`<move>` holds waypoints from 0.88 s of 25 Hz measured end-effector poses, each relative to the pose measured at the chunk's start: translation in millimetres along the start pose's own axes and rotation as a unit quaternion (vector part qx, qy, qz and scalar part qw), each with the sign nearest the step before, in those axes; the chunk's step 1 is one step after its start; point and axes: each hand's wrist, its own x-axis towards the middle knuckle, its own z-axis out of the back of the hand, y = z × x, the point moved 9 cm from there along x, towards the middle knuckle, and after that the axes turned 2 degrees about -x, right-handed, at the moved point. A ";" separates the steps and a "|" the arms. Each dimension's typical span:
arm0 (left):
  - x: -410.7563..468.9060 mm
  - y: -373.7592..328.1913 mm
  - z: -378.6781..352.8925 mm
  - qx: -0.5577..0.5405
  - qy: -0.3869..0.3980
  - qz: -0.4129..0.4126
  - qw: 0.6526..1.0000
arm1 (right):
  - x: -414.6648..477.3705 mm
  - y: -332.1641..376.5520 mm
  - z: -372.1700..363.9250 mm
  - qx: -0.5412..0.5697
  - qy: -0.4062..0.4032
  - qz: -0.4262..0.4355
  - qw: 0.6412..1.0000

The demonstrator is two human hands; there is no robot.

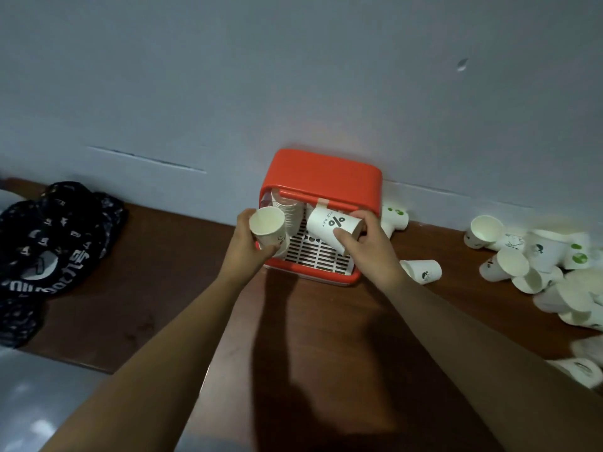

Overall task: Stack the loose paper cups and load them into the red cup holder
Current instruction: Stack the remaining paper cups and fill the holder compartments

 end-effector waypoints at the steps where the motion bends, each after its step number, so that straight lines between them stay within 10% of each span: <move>1: 3.4 5.6 -1.1 0.010 0.004 -0.004 1.000 | 1.5 -0.2 -5.3 0.003 -0.006 0.002 1.000; 22: 37.5 81.5 -19.5 0.191 0.150 -0.029 0.970 | 29.3 -0.7 -99.2 -0.162 -0.035 0.095 0.982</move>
